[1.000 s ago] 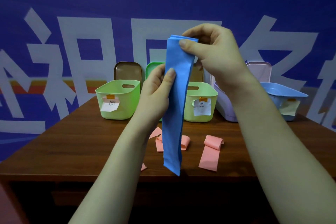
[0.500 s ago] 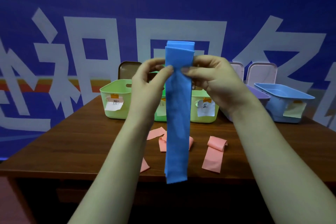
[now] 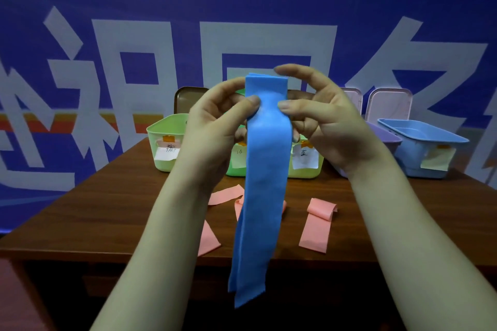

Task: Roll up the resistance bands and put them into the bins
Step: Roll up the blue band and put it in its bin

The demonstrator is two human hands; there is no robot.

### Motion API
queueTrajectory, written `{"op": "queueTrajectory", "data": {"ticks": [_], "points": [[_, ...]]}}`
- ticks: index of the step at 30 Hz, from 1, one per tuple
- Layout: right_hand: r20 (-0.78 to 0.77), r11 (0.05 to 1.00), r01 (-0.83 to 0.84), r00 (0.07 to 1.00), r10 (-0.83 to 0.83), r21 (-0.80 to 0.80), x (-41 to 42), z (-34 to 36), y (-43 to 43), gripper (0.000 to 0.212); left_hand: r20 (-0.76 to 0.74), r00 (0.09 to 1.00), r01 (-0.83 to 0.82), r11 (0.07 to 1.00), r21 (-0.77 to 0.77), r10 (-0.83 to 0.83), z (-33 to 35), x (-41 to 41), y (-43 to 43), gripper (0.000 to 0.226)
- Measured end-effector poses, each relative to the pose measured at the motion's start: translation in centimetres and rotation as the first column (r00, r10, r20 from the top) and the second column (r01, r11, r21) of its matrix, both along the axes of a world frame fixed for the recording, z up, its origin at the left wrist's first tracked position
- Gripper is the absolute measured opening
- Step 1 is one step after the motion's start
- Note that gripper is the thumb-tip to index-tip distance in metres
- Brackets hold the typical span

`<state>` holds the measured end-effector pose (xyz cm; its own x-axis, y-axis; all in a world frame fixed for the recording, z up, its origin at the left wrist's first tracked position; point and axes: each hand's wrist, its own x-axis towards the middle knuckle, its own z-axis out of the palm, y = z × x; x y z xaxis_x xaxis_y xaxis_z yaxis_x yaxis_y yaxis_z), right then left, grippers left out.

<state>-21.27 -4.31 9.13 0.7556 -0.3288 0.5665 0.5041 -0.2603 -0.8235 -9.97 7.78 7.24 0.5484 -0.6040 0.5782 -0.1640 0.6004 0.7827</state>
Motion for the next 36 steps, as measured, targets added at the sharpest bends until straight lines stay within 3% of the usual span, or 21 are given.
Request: {"op": "queueTrajectory", "data": {"ticks": [4, 6, 12, 15, 18, 24, 31, 34, 36], "points": [[0.018, 0.99, -0.113, 0.994, 0.112, 0.088, -0.2, -0.2, -0.3, 0.041, -0.044, 0.98, 0.193, 0.981, -0.003, -0.193, -0.2, 0.1, 0.3, 0.031], [-0.002, 0.983, -0.153, 0.988, 0.154, 0.106, -0.1, -0.3, -0.4, 0.047, -0.055, 0.975, 0.216, 0.976, -0.016, -0.217, -0.3, 0.2, 0.2, 0.027], [0.04, 0.972, -0.175, 0.985, 0.171, 0.157, 0.4, -0.6, -0.7, 0.027, -0.03, 0.956, 0.293, 0.956, -0.008, -0.293, -0.7, 0.4, 0.3, 0.019], [0.045, 0.964, -0.153, 0.988, 0.147, 0.216, 0.6, -0.6, -0.5, 0.03, -0.005, 0.938, 0.346, 0.938, -0.004, -0.346, -0.6, 0.5, 0.2, 0.016], [0.009, 0.976, -0.077, 0.997, 0.077, 0.205, 0.9, -0.6, -0.7, 0.043, -0.034, 0.962, 0.27, 0.963, 0.025, -0.269, -0.5, 0.4, -0.1, 0.021], [-0.074, 0.999, 0.042, 0.996, -0.04, 0.03, 0.8, -0.8, -0.9, 0.027, 0.036, 0.997, 0.066, 0.995, 0.076, -0.069, -1.2, 1.2, -0.6, 0.016], [-0.072, 0.993, -0.107, 0.991, 0.11, 0.047, 0.7, -1.3, -1.6, 0.025, 0.168, 0.982, -0.102, 0.988, 0.115, 0.082, -1.3, 1.1, -1.0, 0.02], [-0.071, 0.999, 0.051, 0.996, -0.052, -0.017, 1.0, -1.4, -1.2, 0.014, 0.238, 0.965, -0.14, 0.984, 0.107, 0.111, -1.5, 0.8, -0.8, 0.022], [-0.066, 0.985, 0.154, 0.985, -0.16, -0.083, 1.1, -1.4, -1.0, 0.018, 0.257, 0.959, -0.145, 0.985, 0.097, 0.117, -1.6, 0.6, -0.8, 0.022]]}}
